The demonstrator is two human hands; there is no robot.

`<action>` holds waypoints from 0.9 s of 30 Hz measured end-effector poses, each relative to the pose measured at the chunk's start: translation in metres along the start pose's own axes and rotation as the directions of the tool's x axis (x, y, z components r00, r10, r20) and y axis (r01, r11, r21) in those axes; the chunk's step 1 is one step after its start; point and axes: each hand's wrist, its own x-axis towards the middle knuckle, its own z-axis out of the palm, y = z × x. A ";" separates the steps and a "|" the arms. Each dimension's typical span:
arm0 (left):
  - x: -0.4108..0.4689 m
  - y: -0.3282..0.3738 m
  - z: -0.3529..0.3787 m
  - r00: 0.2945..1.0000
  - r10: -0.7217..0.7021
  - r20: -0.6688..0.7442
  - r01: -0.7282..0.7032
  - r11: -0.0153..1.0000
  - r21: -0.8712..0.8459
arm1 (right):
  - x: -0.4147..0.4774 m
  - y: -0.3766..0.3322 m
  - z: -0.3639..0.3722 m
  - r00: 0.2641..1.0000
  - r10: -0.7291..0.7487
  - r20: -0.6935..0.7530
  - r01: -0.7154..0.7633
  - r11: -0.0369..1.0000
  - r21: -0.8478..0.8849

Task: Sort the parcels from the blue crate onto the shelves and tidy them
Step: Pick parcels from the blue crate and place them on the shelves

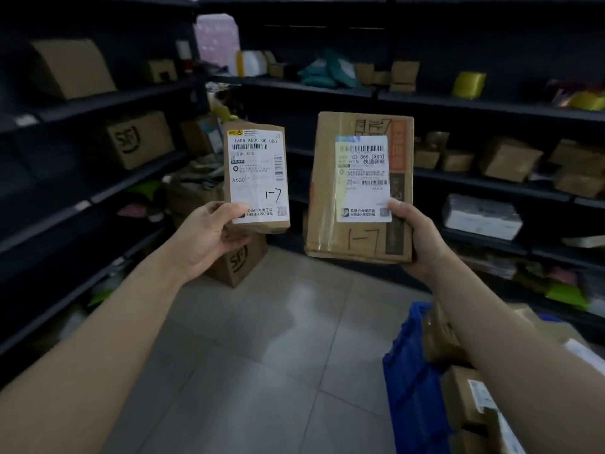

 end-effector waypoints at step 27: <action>-0.045 0.019 -0.247 0.657 0.037 -0.753 -0.112 0.993 -0.049 | 0.215 0.084 0.329 0.743 0.259 0.617 -0.175 0.965 -0.195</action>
